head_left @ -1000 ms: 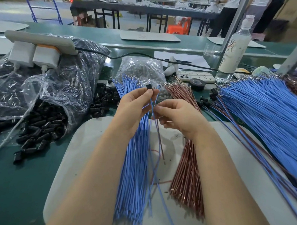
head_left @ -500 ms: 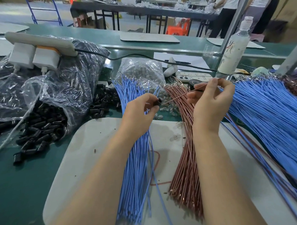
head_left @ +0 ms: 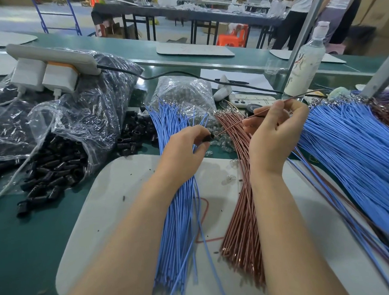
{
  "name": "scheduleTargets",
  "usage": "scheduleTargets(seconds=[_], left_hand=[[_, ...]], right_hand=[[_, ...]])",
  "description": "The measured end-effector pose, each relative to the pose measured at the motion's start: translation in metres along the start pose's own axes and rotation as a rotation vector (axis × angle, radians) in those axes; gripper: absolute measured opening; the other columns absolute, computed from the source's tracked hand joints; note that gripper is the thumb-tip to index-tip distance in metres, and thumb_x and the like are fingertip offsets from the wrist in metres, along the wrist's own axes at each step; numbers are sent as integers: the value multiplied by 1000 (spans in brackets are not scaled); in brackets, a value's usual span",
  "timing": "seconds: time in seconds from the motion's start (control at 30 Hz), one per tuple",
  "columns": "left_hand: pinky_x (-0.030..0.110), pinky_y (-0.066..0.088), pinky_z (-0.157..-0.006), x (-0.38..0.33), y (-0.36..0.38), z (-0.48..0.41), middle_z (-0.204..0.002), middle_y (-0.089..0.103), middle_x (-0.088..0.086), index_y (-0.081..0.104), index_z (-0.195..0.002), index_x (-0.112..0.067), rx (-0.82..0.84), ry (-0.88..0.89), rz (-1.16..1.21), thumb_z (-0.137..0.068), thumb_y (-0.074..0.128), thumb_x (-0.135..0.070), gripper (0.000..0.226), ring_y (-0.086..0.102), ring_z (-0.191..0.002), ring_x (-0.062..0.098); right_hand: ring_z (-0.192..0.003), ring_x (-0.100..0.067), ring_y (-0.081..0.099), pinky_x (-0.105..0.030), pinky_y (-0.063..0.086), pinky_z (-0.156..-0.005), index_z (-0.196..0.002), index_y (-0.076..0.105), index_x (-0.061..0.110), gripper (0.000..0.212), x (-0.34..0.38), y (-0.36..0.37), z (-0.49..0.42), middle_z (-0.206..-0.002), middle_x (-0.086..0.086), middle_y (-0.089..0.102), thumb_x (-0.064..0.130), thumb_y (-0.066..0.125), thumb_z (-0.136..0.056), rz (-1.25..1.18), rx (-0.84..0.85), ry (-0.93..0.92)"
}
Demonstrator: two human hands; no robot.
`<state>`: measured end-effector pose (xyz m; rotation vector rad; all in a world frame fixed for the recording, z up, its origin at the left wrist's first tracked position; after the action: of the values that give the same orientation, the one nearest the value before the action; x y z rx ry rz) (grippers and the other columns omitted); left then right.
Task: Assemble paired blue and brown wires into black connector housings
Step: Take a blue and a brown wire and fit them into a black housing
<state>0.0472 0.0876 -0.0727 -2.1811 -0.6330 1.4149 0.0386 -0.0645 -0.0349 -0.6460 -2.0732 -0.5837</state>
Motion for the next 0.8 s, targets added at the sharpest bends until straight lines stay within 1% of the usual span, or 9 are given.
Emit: scheduleTargets(seconds=[0.13, 0.23, 0.3, 0.37, 0.47, 0.6, 0.73, 0.8], left_hand=[[24, 46, -85, -1, 1, 0, -98, 65, -3, 64, -106, -18, -1, 9, -24, -92, 56, -12, 17, 58, -93, 11], [27, 47, -85, -1, 2, 0, -98, 65, -3, 64, -106, -18, 2, 14, -36, -92, 56, -13, 17, 59, -92, 13], [29, 48, -85, -1, 2, 0, -97, 64, -2, 64, -105, -17, -5, 12, -35, -91, 56, -12, 16, 59, -91, 13], [27, 47, -84, -1, 2, 0, -97, 64, -2, 64, -104, -16, -24, 9, -39, -91, 57, -12, 16, 59, -91, 13], [25, 45, -83, 0, 1, 0, -97, 64, -3, 64, -104, -16, -33, 3, -50, -91, 57, -12, 16, 58, -91, 12], [27, 47, -83, 0, 2, 0, -95, 64, -4, 64, -102, -18, -30, -3, -57, -91, 57, -13, 14, 57, -89, 11], [23, 45, -83, -2, 2, 1, -96, 64, -5, 64, -104, -19, -37, 2, -49, -91, 57, -16, 15, 57, -89, 9], [23, 45, -83, -3, 1, 1, -96, 64, -3, 64, -105, -17, -51, 15, -56, -91, 57, -16, 16, 57, -90, 10]], right_hand=[[-47, -15, 62, -25, 50, -48, -96, 37, 12, 8, 0, 0, 0, -71, -1, 60, 15, 35, -103, 10, 6, -12], [-47, -16, 62, -31, 51, -48, -96, 37, 12, 8, 0, 2, 1, -72, -1, 60, 15, 35, -103, 50, 23, -55], [-49, -16, 62, -36, 52, -49, -96, 38, 11, 8, 0, 4, 2, -73, -2, 61, 15, 36, -103, 94, 46, -117], [-54, -19, 62, -41, 52, -53, -97, 41, 8, 9, 1, 6, 4, -74, -5, 61, 15, 38, -102, 139, 76, -196], [-62, -25, 61, -46, 50, -58, -100, 46, 0, 17, 3, 7, 6, -75, -7, 61, 16, 39, -101, 154, 99, -265], [-61, -25, 60, -46, 49, -57, -98, 47, -2, 19, 3, 7, 6, -74, -8, 61, 15, 40, -101, 163, 99, -328], [-63, -26, 58, -44, 47, -59, -97, 50, -3, 20, 4, 10, 9, -74, -12, 61, 14, 42, -101, 209, 145, -358], [-64, -25, 57, -41, 47, -60, -96, 52, -2, 18, 4, 12, 10, -75, -10, 61, 14, 45, -100, 255, 187, -366]])
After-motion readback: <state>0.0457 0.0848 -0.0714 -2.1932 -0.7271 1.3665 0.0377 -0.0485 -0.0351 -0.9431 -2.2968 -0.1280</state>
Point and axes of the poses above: each hand's wrist, its own z-axis away from the middle knuckle, its own y-axis out of the palm, x = y × z, the point moved 3 cm from there along -z, towards the middle knuckle
